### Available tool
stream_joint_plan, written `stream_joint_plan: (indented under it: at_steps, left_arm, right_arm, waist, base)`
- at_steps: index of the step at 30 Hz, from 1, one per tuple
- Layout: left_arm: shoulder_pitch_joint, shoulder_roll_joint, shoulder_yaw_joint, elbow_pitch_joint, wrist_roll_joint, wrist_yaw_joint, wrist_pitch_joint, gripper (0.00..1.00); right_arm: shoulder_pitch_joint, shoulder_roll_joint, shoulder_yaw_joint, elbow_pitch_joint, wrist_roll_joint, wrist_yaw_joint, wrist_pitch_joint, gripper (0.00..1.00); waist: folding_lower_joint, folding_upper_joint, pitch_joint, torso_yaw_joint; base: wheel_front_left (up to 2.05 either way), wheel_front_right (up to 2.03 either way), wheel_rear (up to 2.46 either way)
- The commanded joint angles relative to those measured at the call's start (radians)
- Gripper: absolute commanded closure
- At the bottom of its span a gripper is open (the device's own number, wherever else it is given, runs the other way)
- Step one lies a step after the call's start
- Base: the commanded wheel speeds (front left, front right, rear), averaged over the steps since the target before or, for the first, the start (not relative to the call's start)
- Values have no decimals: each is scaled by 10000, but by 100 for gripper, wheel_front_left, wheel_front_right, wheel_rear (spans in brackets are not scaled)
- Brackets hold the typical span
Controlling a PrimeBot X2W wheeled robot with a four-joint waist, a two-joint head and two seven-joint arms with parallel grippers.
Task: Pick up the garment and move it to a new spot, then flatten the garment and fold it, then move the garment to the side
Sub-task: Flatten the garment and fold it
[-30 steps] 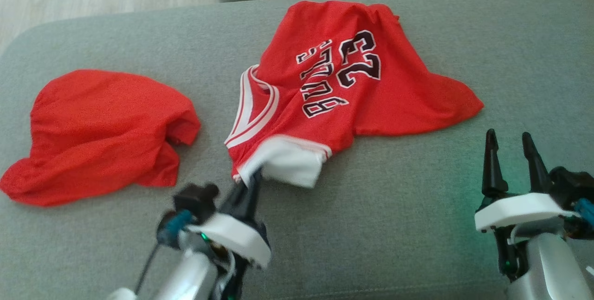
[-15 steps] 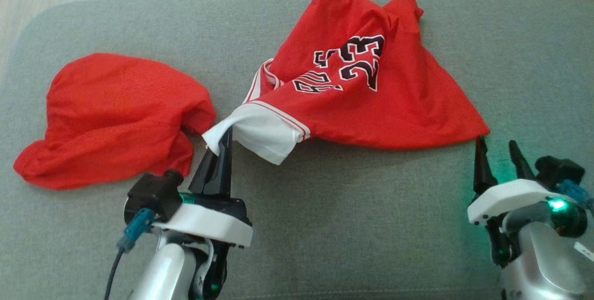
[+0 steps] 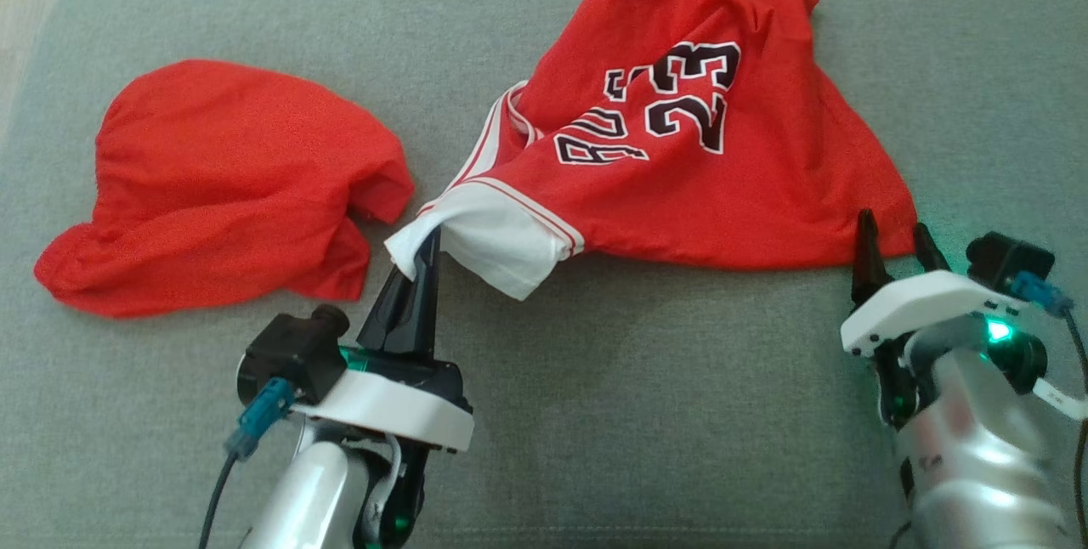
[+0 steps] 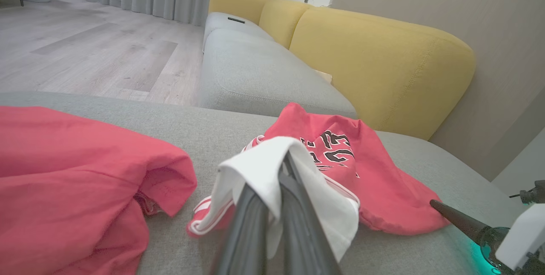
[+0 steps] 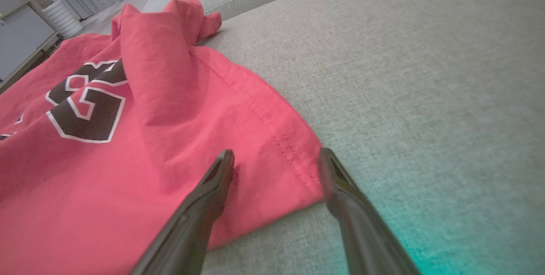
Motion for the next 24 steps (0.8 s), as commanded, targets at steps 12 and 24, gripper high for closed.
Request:
stream_joint_plan:
  at_steps: [12, 24]
  left_arm:
    - [-516, -12, 469, -182, 218, -12, -104, 100]
    - [-924, -12, 1445, -523, 402, -344, -105, 100]
  right_arm:
    - [-1228, -24, 145, 1054, -685, -7, -610, 100]
    - [-775, -456, 1186, -1944, -164, -7, -919, 100]
  waist:
    - [-1, 0, 19, -146]
    - [-1, 0, -707, -1089]
  base:
    - [0, 0, 0]
    - [0, 0, 0]
